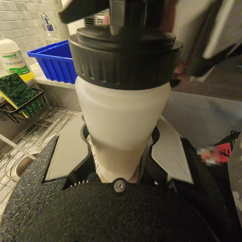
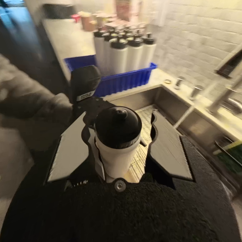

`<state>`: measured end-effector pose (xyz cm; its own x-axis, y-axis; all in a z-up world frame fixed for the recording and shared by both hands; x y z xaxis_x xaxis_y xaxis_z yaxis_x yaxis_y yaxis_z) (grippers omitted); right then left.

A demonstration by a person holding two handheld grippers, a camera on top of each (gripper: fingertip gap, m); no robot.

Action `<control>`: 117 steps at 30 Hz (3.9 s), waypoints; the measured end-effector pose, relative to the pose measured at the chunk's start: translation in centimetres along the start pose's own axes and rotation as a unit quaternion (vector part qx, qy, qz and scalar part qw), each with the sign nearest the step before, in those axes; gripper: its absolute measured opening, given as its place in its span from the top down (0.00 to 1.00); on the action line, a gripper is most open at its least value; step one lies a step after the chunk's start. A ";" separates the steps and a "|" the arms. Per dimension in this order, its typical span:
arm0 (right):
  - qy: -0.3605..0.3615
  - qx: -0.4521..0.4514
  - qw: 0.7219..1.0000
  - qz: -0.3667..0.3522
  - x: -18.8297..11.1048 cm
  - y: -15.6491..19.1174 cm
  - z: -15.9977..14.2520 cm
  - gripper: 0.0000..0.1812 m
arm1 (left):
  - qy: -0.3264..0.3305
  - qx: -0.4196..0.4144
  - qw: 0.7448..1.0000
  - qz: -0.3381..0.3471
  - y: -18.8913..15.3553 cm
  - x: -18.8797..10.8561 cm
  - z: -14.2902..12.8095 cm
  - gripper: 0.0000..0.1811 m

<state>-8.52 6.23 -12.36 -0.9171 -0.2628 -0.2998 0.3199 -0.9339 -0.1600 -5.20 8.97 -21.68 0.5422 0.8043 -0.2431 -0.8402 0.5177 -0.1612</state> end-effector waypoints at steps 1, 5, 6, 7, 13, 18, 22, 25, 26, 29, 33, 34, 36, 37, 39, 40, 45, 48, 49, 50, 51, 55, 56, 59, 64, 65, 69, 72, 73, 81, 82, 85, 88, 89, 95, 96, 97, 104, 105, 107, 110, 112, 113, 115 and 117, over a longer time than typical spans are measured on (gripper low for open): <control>0.000 -0.017 0.998 0.054 0.1 0.4 0.1 0.48 | 0.000 0.001 1.000 -0.003 -0.1 0.0 0.0 0.46; 0.031 -0.052 0.980 0.189 0.7 1.8 -1.3 0.48 | 0.006 0.000 1.000 -0.009 -0.1 0.0 -0.1 0.43; 0.028 -0.054 0.980 0.192 1.0 1.9 -1.4 0.49 | 0.007 0.000 1.000 -0.010 -0.1 0.1 -0.1 0.45; 0.019 -0.055 0.983 0.176 1.2 1.5 -1.3 0.56 | 0.008 0.002 1.000 -0.012 -0.2 0.1 -0.1 0.43; -0.031 0.007 0.999 -0.004 1.2 0.5 -1.0 0.57 | 0.006 -0.002 1.000 0.006 -0.3 0.1 -0.1 0.46; -0.001 0.080 0.954 -0.288 0.4 -0.8 -1.5 0.57 | -0.004 -0.004 0.999 0.041 -0.3 0.2 0.0 0.46; 0.015 0.103 0.953 -0.284 0.6 -0.5 -1.4 0.52 | -0.010 -0.008 0.999 0.047 -0.2 0.2 0.0 0.46; -0.014 0.044 0.990 -0.133 0.3 0.0 0.1 0.46 | -0.007 -0.009 1.000 0.028 -0.3 0.2 0.0 0.45; -0.003 0.019 0.997 -0.076 0.4 0.0 0.0 0.43 | -0.004 -0.004 1.000 0.019 -0.5 0.2 0.0 0.45; 0.004 -0.028 0.994 0.109 0.6 1.4 0.0 0.43 | 0.000 0.004 1.000 -0.006 -0.9 0.4 0.0 0.45; 0.009 -0.062 0.982 0.177 1.0 2.0 -1.0 0.56 | 0.013 0.007 1.000 -0.028 -1.1 0.4 -0.2 0.46; -0.004 -0.051 0.985 0.163 1.1 1.8 -0.9 0.56 | 0.014 0.007 1.000 -0.027 -1.1 0.4 -0.2 0.46; -0.038 -0.021 0.996 0.077 1.4 1.2 -0.6 0.56 | 0.010 -0.003 1.000 -0.020 -0.9 0.3 -0.1 0.44; -0.050 -0.004 0.998 0.023 1.3 0.8 -0.5 0.57 | 0.007 -0.003 1.000 -0.011 -0.8 0.3 -0.1 0.46; -0.056 0.022 0.991 -0.120 1.0 0.0 -0.5 0.57 | 0.002 -0.005 1.000 0.011 -0.8 0.4 -0.1 0.46; -0.050 0.041 0.977 -0.201 0.7 -0.5 -0.7 0.57 | -0.003 -0.006 1.000 0.025 -0.8 0.5 0.0 0.46; 0.007 0.100 0.930 -0.353 0.0 -1.2 -1.2 0.57 | -0.025 -0.018 0.997 0.077 -0.6 0.5 0.1 0.46; -0.045 0.070 0.975 -0.207 -0.3 -0.7 0.6 0.53 | -0.025 -0.023 0.997 0.065 -0.6 0.5 0.1 0.45; -0.054 0.052 0.988 -0.133 -0.4 -0.3 0.9 0.53 | -0.022 -0.020 0.998 0.055 -0.7 0.5 0.1 0.45; -0.041 0.038 0.996 -0.070 -0.5 -0.2 0.6 0.51 | -0.018 -0.017 0.999 0.045 -0.9 0.5 0.1 0.45; -0.020 0.029 0.999 -0.005 -0.4 0.1 0.0 0.47 | -0.015 -0.014 0.999 0.033 -1.0 0.5 0.0 0.45; 0.023 -0.004 0.982 0.187 -0.1 2.3 -2.0 0.48 | 0.002 0.002 1.000 -0.008 -1.7 0.6 -0.1 0.46; 0.025 -0.020 0.980 0.197 0.2 2.6 -2.4 0.51 | 0.007 0.002 1.000 -0.014 -1.7 0.6 -0.2 0.45; -0.024 -0.009 0.988 0.151 0.6 2.0 -1.9 0.54 | 0.019 0.000 1.000 -0.022 -1.7 0.6 -0.3 0.46; -0.060 0.050 0.989 -0.128 0.7 0.1 -1.6 0.55 | 0.004 -0.015 0.999 0.041 -0.9 0.5 -0.1 0.46; -0.056 0.064 0.977 -0.195 0.4 -0.2 -1.7 0.55 | 0.000 -0.014 0.998 0.060 -0.9 0.6 -0.1 0.46; -0.024 0.114 0.931 -0.346 0.0 -1.0 -2.1 0.55 | -0.023 -0.029 0.992 0.118 -0.6 0.6 0.1 0.47; -0.055 0.077 0.966 -0.241 0.2 -0.5 -0.7 0.53 | -0.027 -0.035 0.993 0.109 -0.4 0.4 0.1 0.46; -0.053 0.064 0.977 -0.197 -0.1 -0.7 -0.5 0.48 | -0.026 -0.032 0.994 0.101 -0.5 0.4 0.1 0.45; 0.003 -0.012 0.978 0.209 0.4 2.9 -1.7 0.47 | -0.003 -0.007 1.000 0.025 -1.5 0.6 -0.1 0.44; -0.005 -0.012 0.978 0.206 0.7 2.8 -1.8 0.49 | -0.002 -0.008 1.000 0.020 -1.5 0.5 -0.1 0.45; -0.046 0.005 0.989 0.143 1.2 2.1 -1.3 0.52 | -0.001 -0.014 1.000 0.017 -1.4 0.4 -0.1 0.45; -0.077 0.038 0.996 -0.019 1.6 0.8 -0.9 0.53 | -0.010 -0.026 0.999 0.047 -0.8 0.2 -0.1 0.46; -0.075 0.035 0.993 -0.088 1.4 0.3 -1.0 0.53 | -0.010 -0.027 0.998 0.062 -0.7 0.3 -0.1 0.44; -0.008 0.104 0.944 -0.312 0.8 -1.4 -1.8 0.53 | -0.013 -0.028 0.991 0.133 0.0 0.4 -0.1 0.47; -0.006 0.105 0.951 -0.292 1.0 -1.2 -1.8 0.52 | -0.015 -0.030 0.991 0.130 0.1 0.3 -0.1 0.47; -0.013 0.102 0.962 -0.251 1.2 -1.0 -1.6 0.53 | -0.018 -0.031 0.992 0.123 0.1 0.2 -0.1 0.47; -0.008 -0.030 0.994 0.107 0.4 1.4 -0.9 0.45 | 0.003 -0.002 1.000 0.022 -1.0 0.0 -0.3 0.46; 0.006 -0.041 0.989 0.145 0.5 2.0 -1.4 0.46 | 0.009 0.002 1.000 0.008 -1.2 0.0 -0.4 0.46; 0.023 -0.056 0.983 0.175 0.9 2.5 -2.4 0.52 | 0.017 0.006 1.000 -0.015 -1.4 -0.1 -0.5 0.44; -0.006 -0.043 0.994 0.101 1.5 1.7 -2.0 0.56 | 0.017 0.001 1.000 -0.014 -1.1 -0.3 -0.5 0.45; -0.014 -0.019 1.000 -0.016 1.7 0.9 -1.8 0.56 | 0.011 -0.007 1.000 0.016 -0.6 -0.3 -0.4 0.46; -0.015 -0.004 0.996 -0.087 1.5 0.5 -1.9 0.56 | 0.007 -0.009 0.999 0.036 -0.4 -0.3 -0.4 0.46; 0.001 0.036 0.971 -0.237 1.0 -0.3 -2.2 0.56 | -0.002 -0.011 0.997 0.077 -0.1 -0.2 -0.3 0.46; 0.022 0.074 0.937 -0.341 0.4 -0.7 -2.5 0.56 | -0.013 -0.010 0.992 0.121 0.1 -0.2 -0.2 0.47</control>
<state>-8.55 7.36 -14.72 -0.8843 0.4146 -0.2145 -0.3764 -0.9051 -0.1977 -5.38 8.84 -21.86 0.3235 0.9117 -0.2531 -0.9457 0.3024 -0.1195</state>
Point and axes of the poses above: each gripper's, where its closed fingertips meet, x out along the fingers, z out of its top, y = z × x across the jaws, the point moved 1 cm from there along -x, back along the fingers, and after that the axes turned 7 degrees about -x, right-handed, at the moved point
